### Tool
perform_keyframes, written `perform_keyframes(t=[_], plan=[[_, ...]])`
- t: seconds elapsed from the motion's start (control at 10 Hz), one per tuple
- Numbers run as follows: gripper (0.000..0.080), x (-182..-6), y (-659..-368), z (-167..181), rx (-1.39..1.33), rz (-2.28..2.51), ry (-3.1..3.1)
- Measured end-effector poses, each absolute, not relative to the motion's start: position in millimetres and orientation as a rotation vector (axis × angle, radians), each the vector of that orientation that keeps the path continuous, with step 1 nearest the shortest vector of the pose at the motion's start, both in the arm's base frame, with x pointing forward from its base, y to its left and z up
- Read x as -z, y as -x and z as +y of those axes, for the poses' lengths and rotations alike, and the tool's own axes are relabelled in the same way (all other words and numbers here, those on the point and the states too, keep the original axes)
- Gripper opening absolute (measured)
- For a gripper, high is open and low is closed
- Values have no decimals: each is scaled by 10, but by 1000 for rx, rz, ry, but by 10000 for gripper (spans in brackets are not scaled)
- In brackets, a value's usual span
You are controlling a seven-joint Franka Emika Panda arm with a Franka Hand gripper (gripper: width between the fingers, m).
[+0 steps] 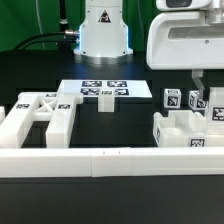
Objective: Assemble chair
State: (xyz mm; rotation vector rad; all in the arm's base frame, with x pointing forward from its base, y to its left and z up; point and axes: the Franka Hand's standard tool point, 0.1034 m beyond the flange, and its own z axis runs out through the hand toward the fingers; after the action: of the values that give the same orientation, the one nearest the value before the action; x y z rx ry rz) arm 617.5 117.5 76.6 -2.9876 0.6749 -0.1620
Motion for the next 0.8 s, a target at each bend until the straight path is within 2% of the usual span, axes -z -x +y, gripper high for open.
perform_keyframes(t=[0.4,0.8], plan=[[285,-761,-6155,1193,143,1410,2687],[285,-761,-6152,1208,99,1772,2458]])
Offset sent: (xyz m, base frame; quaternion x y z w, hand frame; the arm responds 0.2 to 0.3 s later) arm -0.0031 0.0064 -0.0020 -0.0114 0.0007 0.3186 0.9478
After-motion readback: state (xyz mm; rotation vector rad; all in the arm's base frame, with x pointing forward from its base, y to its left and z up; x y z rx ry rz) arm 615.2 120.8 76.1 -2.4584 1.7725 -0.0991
